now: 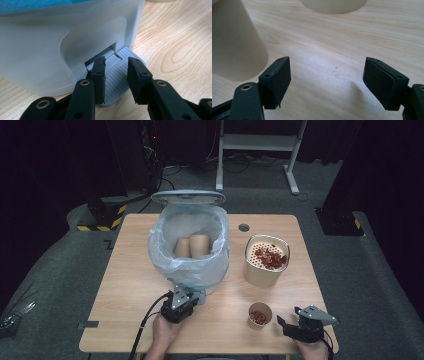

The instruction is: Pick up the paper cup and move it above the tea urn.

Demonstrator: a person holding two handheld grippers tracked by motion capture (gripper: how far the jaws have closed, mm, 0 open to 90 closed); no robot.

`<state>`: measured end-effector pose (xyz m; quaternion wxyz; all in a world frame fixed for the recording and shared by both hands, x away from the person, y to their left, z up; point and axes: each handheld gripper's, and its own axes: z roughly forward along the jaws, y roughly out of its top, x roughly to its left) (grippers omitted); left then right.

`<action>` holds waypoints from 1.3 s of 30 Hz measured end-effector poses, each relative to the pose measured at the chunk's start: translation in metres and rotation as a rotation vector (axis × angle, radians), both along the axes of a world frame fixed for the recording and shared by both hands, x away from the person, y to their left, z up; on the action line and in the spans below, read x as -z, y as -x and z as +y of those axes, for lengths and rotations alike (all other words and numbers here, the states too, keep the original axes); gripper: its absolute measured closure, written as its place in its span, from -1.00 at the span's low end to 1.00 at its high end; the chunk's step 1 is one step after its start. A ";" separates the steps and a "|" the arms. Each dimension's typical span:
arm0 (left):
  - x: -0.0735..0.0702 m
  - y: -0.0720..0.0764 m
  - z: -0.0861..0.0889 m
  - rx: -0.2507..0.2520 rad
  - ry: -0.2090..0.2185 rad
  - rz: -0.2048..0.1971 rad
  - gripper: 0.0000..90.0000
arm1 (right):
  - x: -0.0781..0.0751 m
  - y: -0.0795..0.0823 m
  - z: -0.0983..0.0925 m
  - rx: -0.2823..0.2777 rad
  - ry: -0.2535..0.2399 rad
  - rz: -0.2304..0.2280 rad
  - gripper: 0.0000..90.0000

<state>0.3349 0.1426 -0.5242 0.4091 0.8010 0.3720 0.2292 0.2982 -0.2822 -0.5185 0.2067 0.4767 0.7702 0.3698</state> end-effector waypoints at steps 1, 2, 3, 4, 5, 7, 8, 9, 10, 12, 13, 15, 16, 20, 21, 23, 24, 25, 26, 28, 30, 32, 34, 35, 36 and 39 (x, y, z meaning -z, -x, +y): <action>0.000 0.000 0.000 0.000 0.000 0.000 0.51 | 0.000 0.000 0.000 0.000 0.000 0.000 -0.49; 0.000 0.000 0.000 0.000 0.000 0.000 0.51 | 0.001 0.004 0.002 -0.015 0.000 0.003 -0.49; 0.000 0.000 0.000 0.000 0.000 0.000 0.51 | 0.001 0.004 0.002 -0.015 0.000 0.003 -0.49; 0.000 0.000 0.000 0.000 0.000 0.000 0.51 | 0.002 0.009 0.005 -0.030 0.003 -0.003 -0.49; 0.000 0.000 0.000 0.000 0.000 0.000 0.51 | 0.002 0.009 0.005 -0.030 0.003 -0.003 -0.49; 0.000 0.000 0.000 0.000 -0.001 -0.001 0.51 | 0.001 0.015 0.008 -0.039 0.000 -0.009 -0.49; 0.000 0.000 0.000 0.000 -0.001 -0.001 0.51 | 0.001 0.015 0.008 -0.039 0.000 -0.009 -0.49; 0.000 0.000 0.000 -0.005 -0.009 -0.006 0.51 | 0.000 0.016 0.009 -0.048 0.002 -0.012 -0.49; 0.000 0.000 0.000 -0.005 -0.009 -0.006 0.51 | 0.001 0.019 0.011 -0.062 0.004 -0.014 -0.49; 0.000 0.000 0.000 -0.005 -0.010 -0.006 0.51 | 0.001 0.020 0.012 -0.067 0.004 -0.012 -0.49; 0.000 0.000 0.000 -0.005 -0.009 -0.006 0.51 | 0.001 0.020 0.013 -0.071 0.003 -0.008 -0.49; 0.000 0.000 0.000 -0.005 -0.010 -0.006 0.51 | 0.002 0.022 0.014 -0.073 -0.004 -0.007 -0.49; 0.000 0.000 0.000 -0.005 -0.010 -0.008 0.51 | 0.002 0.023 0.015 -0.080 -0.005 -0.009 -0.49; 0.000 0.000 0.000 -0.004 -0.010 -0.007 0.50 | 0.003 0.029 0.020 -0.116 -0.002 -0.015 -0.50; 0.000 0.000 0.000 -0.004 -0.010 -0.007 0.50 | 0.003 0.029 0.020 -0.116 -0.002 -0.015 -0.50; 0.000 0.000 0.000 -0.006 -0.011 -0.008 0.50 | 0.003 0.031 0.022 -0.130 -0.003 -0.023 -0.51; 0.000 0.000 0.000 -0.006 -0.011 -0.008 0.50 | 0.003 0.032 0.023 -0.131 -0.008 -0.023 -0.51; 0.000 0.000 0.000 -0.005 -0.011 -0.008 0.50 | 0.003 0.033 0.024 -0.142 -0.011 -0.023 -0.52; 0.000 0.000 0.000 -0.005 -0.012 -0.008 0.50 | 0.003 0.033 0.025 -0.146 -0.012 -0.024 -0.52; 0.000 0.000 0.000 -0.005 -0.012 -0.008 0.50 | 0.002 0.034 0.029 -0.167 -0.019 -0.024 -0.55; 0.000 0.000 0.000 -0.005 -0.012 -0.008 0.50 | 0.002 0.034 0.031 -0.174 -0.020 -0.024 -0.56; 0.000 0.000 0.000 -0.005 -0.013 -0.008 0.50 | 0.000 0.033 0.035 -0.194 -0.024 -0.028 -0.58; 0.000 0.000 0.000 -0.005 -0.012 -0.008 0.50 | 0.000 0.032 0.038 -0.205 -0.029 -0.032 -0.60; 0.000 0.000 0.000 -0.005 -0.012 -0.008 0.50 | -0.001 0.032 0.040 -0.210 -0.031 -0.034 -0.60; 0.000 0.000 0.000 -0.005 -0.012 -0.008 0.50 | -0.001 0.032 0.040 -0.210 -0.031 -0.034 -0.60; 0.000 0.000 0.000 -0.005 -0.012 -0.008 0.50 | -0.002 0.030 0.044 -0.220 -0.033 -0.035 -0.61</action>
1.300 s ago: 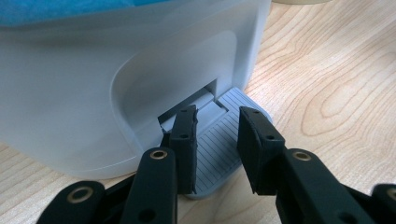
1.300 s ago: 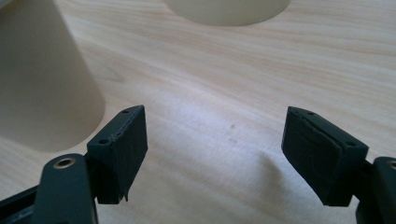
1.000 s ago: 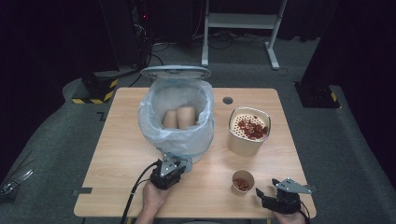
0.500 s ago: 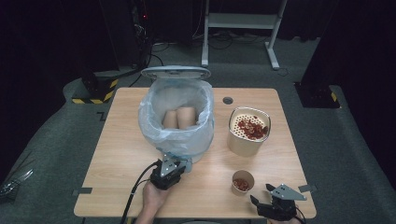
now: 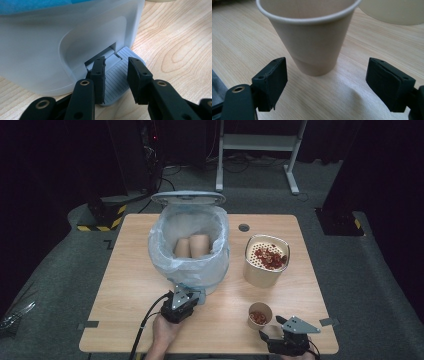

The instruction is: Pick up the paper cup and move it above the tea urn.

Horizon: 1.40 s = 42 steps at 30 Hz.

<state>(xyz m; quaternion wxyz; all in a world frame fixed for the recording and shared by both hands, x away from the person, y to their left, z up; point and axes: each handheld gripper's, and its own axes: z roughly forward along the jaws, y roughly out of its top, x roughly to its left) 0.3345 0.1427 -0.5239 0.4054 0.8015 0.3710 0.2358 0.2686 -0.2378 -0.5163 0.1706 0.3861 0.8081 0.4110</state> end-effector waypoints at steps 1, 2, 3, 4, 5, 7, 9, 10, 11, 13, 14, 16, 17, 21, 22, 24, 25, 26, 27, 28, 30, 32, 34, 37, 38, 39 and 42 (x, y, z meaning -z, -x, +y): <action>0.000 0.000 0.000 0.001 0.000 0.001 0.50 | -0.001 -0.001 0.003 -0.008 -0.003 0.000 -0.62; 0.000 0.000 0.000 0.001 0.000 0.001 0.50 | -0.001 -0.001 0.003 -0.008 -0.003 0.000 -0.62; 0.000 0.000 0.000 0.001 0.000 0.001 0.50 | -0.001 -0.002 0.006 -0.016 -0.003 -0.001 -0.63; 0.000 0.000 0.000 0.001 0.000 0.001 0.50 | -0.001 -0.002 0.006 -0.016 -0.003 -0.001 -0.63; 0.000 0.000 0.000 0.001 0.001 0.002 0.50 | -0.001 -0.003 0.008 -0.019 -0.003 -0.005 -0.63; 0.000 0.000 0.000 0.001 0.000 0.001 0.50 | -0.001 -0.004 0.010 -0.021 -0.007 -0.007 -0.64; 0.000 0.000 0.000 0.001 0.000 0.001 0.50 | -0.002 -0.004 0.011 -0.022 -0.010 -0.005 -0.64; 0.000 0.000 0.000 0.001 0.001 0.001 0.50 | -0.002 -0.005 0.012 -0.025 -0.010 -0.008 -0.64; 0.000 0.000 0.000 0.002 -0.001 0.002 0.50 | -0.002 -0.006 0.015 -0.031 -0.005 -0.009 -0.65; 0.000 0.000 0.000 0.002 -0.002 0.002 0.50 | -0.002 -0.008 0.017 -0.036 -0.001 -0.011 -0.65; 0.000 0.000 0.000 0.002 -0.002 0.002 0.50 | -0.002 -0.008 0.017 -0.036 -0.001 -0.011 -0.65; 0.000 0.000 0.000 0.002 0.000 0.002 0.50 | -0.002 -0.010 0.019 -0.037 -0.009 -0.009 -0.65; 0.000 0.000 0.000 0.001 0.000 0.001 0.50 | -0.002 -0.011 0.020 -0.039 -0.007 -0.011 -0.65; 0.000 0.000 0.000 0.001 0.001 0.002 0.50 | -0.002 -0.014 0.024 -0.046 0.001 -0.009 -0.63; 0.000 0.000 0.000 0.001 0.001 0.002 0.49 | -0.002 -0.014 0.024 -0.046 0.001 -0.009 -0.63; 0.000 0.000 0.000 0.001 0.001 0.002 0.49 | -0.002 -0.016 0.025 -0.046 0.004 -0.009 -0.61; 0.000 0.000 0.000 0.001 0.002 0.002 0.49 | -0.002 -0.016 0.026 -0.044 0.003 -0.009 -0.59; 0.000 0.000 0.000 0.001 0.001 0.002 0.49 | -0.002 -0.016 0.026 -0.041 0.004 -0.011 -0.57; 0.000 0.000 0.000 0.001 0.002 0.002 0.49 | -0.002 -0.018 0.027 -0.043 0.004 -0.017 -0.55; 0.000 0.000 0.000 0.001 0.002 0.002 0.49 | -0.002 -0.018 0.027 -0.043 0.004 -0.017 -0.55; 0.000 0.000 0.000 0.002 0.003 0.003 0.49 | -0.002 -0.018 0.028 -0.041 0.003 -0.019 -0.53; 0.000 0.000 0.000 0.001 0.003 0.003 0.49 | -0.003 -0.018 0.029 -0.044 0.008 -0.025 -0.51; 0.000 0.000 0.000 0.001 0.004 0.002 0.49 | -0.003 -0.019 0.030 -0.045 0.007 -0.030 -0.49; 0.000 0.000 0.000 0.004 0.018 0.011 0.49 | -0.003 -0.020 0.032 -0.047 0.012 -0.034 -0.47; 0.000 0.000 0.000 0.004 0.018 0.011 0.48 | -0.003 -0.020 0.032 -0.047 0.012 -0.034 -0.47; 0.000 0.000 0.000 0.006 0.020 0.012 0.48 | -0.004 -0.020 0.033 -0.046 0.013 -0.035 -0.47; 0.000 0.000 0.000 0.006 0.019 0.011 0.47 | -0.004 -0.021 0.032 -0.045 0.010 -0.038 -0.44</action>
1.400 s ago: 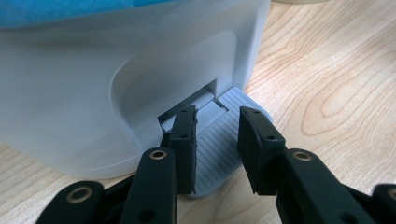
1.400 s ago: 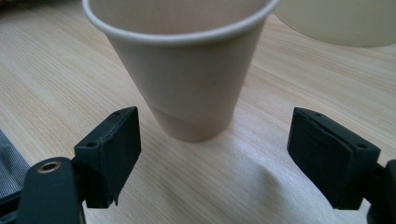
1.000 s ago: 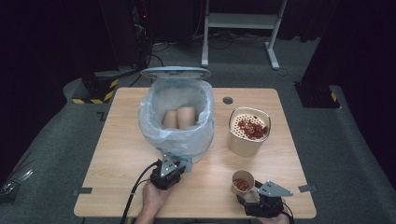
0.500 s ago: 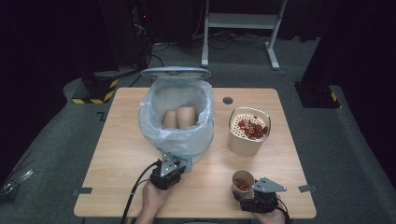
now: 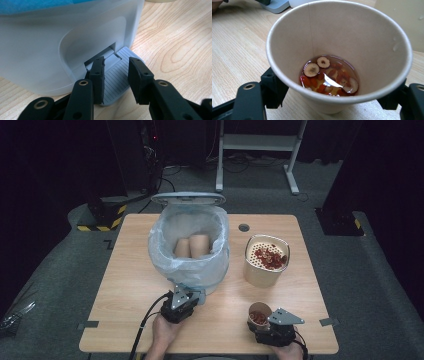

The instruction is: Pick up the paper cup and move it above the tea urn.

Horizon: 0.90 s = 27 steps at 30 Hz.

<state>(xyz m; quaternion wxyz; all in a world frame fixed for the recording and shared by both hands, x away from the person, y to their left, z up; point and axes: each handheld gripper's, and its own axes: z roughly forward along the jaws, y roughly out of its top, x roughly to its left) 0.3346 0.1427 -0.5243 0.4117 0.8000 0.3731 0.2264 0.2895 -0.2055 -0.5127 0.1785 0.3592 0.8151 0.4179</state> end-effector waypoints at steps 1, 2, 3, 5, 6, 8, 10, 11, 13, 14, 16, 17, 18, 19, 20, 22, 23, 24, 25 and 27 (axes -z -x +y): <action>0.000 0.000 0.000 0.000 0.000 0.001 0.47 | 0.000 0.000 0.000 0.002 -0.005 -0.005 -0.43; 0.000 0.000 0.000 0.000 0.000 0.001 0.47 | 0.000 0.000 0.000 0.002 -0.005 -0.005 -0.43; 0.000 0.000 0.000 -0.002 -0.010 -0.007 0.47 | 0.000 0.000 0.000 0.006 -0.009 -0.006 -0.42; 0.000 0.000 0.000 0.001 0.000 0.001 0.47 | 0.000 0.000 0.000 0.009 -0.013 -0.009 -0.41; 0.000 0.000 0.000 0.001 0.000 0.001 0.46 | 0.000 0.000 0.000 0.009 -0.013 -0.009 -0.41; 0.000 0.000 0.000 -0.002 -0.013 -0.008 0.46 | 0.000 0.000 -0.001 0.011 -0.018 -0.010 -0.40; 0.000 0.000 0.000 -0.001 -0.015 -0.008 0.46 | 0.000 0.000 -0.001 0.011 -0.020 -0.012 -0.39; 0.000 0.000 0.000 -0.002 -0.015 -0.008 0.46 | 0.000 0.000 -0.001 0.012 -0.018 -0.014 -0.38; 0.000 0.000 0.000 -0.002 -0.013 -0.008 0.46 | 0.000 0.000 -0.001 0.021 -0.016 -0.020 -0.37; 0.000 0.000 0.000 -0.002 -0.013 -0.008 0.46 | 0.000 0.000 -0.001 0.021 -0.016 -0.020 -0.37; 0.000 0.000 0.000 -0.001 -0.014 -0.008 0.46 | 0.000 -0.001 -0.001 0.025 -0.018 -0.021 -0.36; 0.000 0.000 0.000 -0.002 -0.012 -0.008 0.46 | 0.000 -0.001 0.000 0.029 -0.016 -0.021 -0.35; 0.000 0.000 0.000 -0.001 -0.013 -0.008 0.46 | 0.000 -0.001 0.000 0.029 -0.014 -0.024 -0.34; 0.000 0.000 0.000 -0.002 -0.012 -0.008 0.46 | 0.000 -0.002 0.000 0.029 -0.013 -0.024 -0.34; 0.000 0.000 0.000 -0.001 -0.012 -0.008 0.46 | 0.000 -0.003 -0.001 0.029 -0.013 -0.023 -0.33; 0.000 0.000 0.000 -0.002 -0.012 -0.008 0.46 | -0.001 -0.004 -0.001 0.030 -0.008 -0.020 -0.32; 0.000 0.000 0.000 -0.001 -0.014 -0.008 0.46 | -0.002 -0.005 -0.002 0.030 -0.009 -0.018 -0.31; 0.000 0.000 0.000 -0.001 -0.012 -0.008 0.46 | -0.003 -0.006 -0.003 0.033 -0.009 -0.018 -0.31; 0.000 0.000 0.000 -0.001 -0.010 -0.008 0.46 | -0.005 -0.007 -0.005 0.046 -0.008 -0.020 -0.30; 0.000 0.000 0.000 0.000 -0.010 -0.007 0.46 | -0.008 -0.010 -0.009 0.061 -0.010 -0.025 -0.29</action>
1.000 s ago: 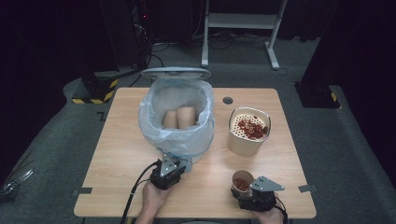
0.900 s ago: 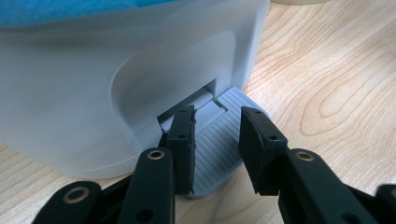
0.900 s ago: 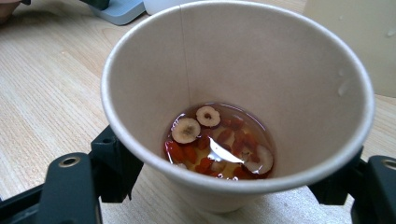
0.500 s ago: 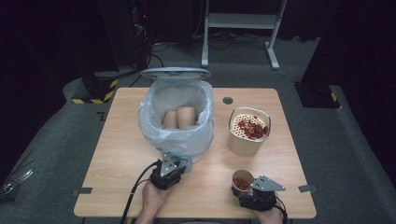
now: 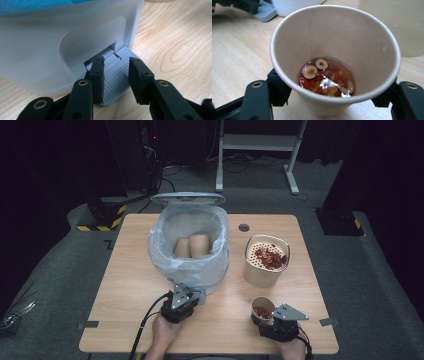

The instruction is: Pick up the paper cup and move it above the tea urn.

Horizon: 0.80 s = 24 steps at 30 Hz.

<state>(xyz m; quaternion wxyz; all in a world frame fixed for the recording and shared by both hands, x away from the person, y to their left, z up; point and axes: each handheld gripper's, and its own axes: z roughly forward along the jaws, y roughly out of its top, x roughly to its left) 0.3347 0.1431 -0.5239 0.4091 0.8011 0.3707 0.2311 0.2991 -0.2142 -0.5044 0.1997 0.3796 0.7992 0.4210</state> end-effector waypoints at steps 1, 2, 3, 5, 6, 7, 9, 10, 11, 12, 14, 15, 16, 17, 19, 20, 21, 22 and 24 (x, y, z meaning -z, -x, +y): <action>0.000 0.000 0.000 0.000 0.000 0.000 0.46 | 0.000 0.000 0.000 0.000 0.000 0.000 -0.29; 0.000 0.000 0.000 -0.001 -0.003 -0.001 0.46 | -0.003 -0.003 -0.004 0.019 -0.001 -0.004 -0.28; 0.000 0.000 0.000 -0.001 -0.003 -0.001 0.46 | -0.003 -0.003 -0.004 0.019 -0.001 -0.004 -0.28; 0.000 0.000 0.000 0.000 0.000 -0.001 0.46 | -0.005 -0.006 -0.008 0.033 0.003 -0.007 -0.27; 0.000 0.000 0.000 0.000 -0.001 -0.001 0.46 | -0.006 -0.007 -0.010 0.041 0.004 -0.008 -0.26; 0.000 0.000 0.000 -0.001 -0.002 -0.001 0.46 | -0.007 -0.009 -0.013 0.047 0.005 -0.010 -0.26; 0.000 0.000 0.000 0.002 -0.003 -0.001 0.45 | -0.009 -0.012 -0.017 0.061 0.016 -0.012 -0.25; 0.000 0.000 0.000 0.003 -0.007 -0.001 0.45 | -0.010 -0.014 -0.020 0.074 0.027 -0.018 -0.24; 0.000 0.000 0.000 0.003 -0.007 -0.001 0.45 | -0.010 -0.014 -0.020 0.074 0.027 -0.018 -0.24; 0.000 0.000 0.000 0.003 -0.007 -0.001 0.45 | -0.011 -0.015 -0.022 0.081 0.033 -0.019 -0.24; 0.000 0.000 0.000 0.002 -0.003 -0.001 0.44 | -0.012 -0.017 -0.025 0.093 0.041 -0.026 -0.24; 0.000 0.000 0.000 0.003 -0.003 0.000 0.44 | -0.013 -0.018 -0.027 0.097 0.042 -0.026 -0.23; 0.000 0.000 0.000 0.004 -0.006 0.000 0.44 | -0.013 -0.019 -0.029 0.106 0.041 -0.022 -0.23; 0.000 0.000 0.000 0.004 -0.006 0.000 0.44 | -0.014 -0.021 -0.032 0.114 0.041 -0.023 -0.23; 0.000 0.000 0.000 0.004 -0.004 0.000 0.44 | -0.016 -0.023 -0.035 0.120 0.047 -0.024 -0.22; 0.000 0.000 0.000 0.005 -0.005 0.000 0.43 | -0.017 -0.024 -0.036 0.125 0.048 -0.025 -0.22; 0.000 0.000 0.000 0.005 -0.006 0.000 0.43 | -0.018 -0.025 -0.038 0.129 0.047 -0.026 -0.22; 0.000 0.000 0.000 0.005 -0.006 -0.001 0.43 | -0.019 -0.026 -0.040 0.135 0.049 -0.028 -0.22; 0.000 0.000 0.000 0.006 -0.007 0.000 0.43 | -0.021 -0.027 -0.042 0.146 0.051 -0.033 -0.22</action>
